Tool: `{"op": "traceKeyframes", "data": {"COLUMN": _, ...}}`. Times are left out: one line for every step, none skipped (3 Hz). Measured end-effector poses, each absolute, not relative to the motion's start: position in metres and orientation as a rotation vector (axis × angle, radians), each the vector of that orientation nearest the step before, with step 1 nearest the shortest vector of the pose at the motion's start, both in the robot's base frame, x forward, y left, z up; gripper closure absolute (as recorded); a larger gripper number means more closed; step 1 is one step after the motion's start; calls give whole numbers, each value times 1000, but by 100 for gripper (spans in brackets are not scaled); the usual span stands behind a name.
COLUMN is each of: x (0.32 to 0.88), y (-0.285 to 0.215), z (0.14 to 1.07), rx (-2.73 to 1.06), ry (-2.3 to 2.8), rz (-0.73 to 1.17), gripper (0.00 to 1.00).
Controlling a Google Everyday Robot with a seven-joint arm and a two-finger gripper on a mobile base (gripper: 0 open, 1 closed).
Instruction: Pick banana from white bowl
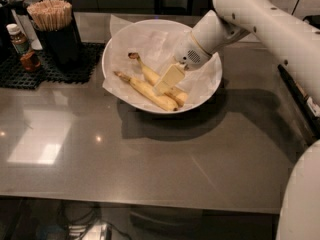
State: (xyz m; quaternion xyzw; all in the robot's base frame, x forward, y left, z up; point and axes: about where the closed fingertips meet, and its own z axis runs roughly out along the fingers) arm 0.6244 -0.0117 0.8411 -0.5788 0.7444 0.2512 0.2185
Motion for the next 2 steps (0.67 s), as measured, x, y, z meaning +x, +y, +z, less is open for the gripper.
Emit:
{"op": "traceKeyframes", "data": {"x": 625, "y": -12, "z": 844, "rx": -1602, "ry": 2061, "rz": 695, "gripper": 74}}
{"op": "traceKeyframes", "data": {"x": 628, "y": -16, "z": 846, "rx": -1594, "ry": 2057, "rz": 699, "gripper": 97}}
